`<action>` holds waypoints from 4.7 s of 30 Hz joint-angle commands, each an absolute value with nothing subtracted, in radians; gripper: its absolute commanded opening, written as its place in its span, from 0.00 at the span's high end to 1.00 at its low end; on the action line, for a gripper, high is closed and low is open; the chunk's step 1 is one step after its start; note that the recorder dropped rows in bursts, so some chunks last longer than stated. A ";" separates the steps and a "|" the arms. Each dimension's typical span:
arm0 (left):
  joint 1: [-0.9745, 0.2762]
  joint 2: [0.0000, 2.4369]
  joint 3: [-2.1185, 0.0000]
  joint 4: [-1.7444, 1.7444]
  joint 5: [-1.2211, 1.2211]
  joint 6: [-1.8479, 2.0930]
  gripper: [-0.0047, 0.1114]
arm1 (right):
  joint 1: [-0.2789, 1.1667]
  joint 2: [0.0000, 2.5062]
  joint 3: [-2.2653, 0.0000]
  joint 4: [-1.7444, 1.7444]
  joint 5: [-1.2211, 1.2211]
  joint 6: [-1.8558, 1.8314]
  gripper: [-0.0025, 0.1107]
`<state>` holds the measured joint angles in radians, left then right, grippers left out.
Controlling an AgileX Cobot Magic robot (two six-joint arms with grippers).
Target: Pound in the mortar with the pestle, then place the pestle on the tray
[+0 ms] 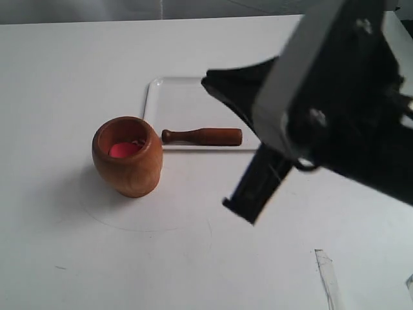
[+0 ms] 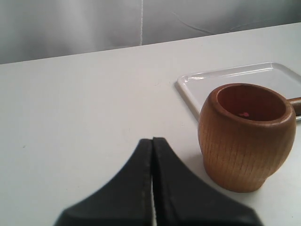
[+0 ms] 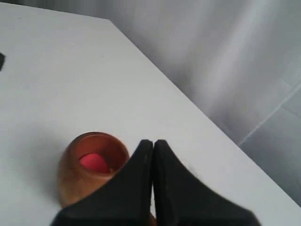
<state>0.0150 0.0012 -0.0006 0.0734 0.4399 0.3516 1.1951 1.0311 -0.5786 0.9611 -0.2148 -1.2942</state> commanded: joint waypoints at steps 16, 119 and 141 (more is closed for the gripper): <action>0.007 0.000 0.000 0.066 0.437 0.343 0.96 | 1.248 0.866 -0.414 1.260 -0.199 -1.194 0.98; 0.007 0.000 0.000 0.066 0.437 0.343 0.96 | 0.169 0.000 0.000 -0.011 0.117 -0.035 0.98; 0.007 0.000 0.000 0.066 0.437 0.343 0.96 | 0.169 0.000 0.000 -0.009 0.117 -0.038 0.98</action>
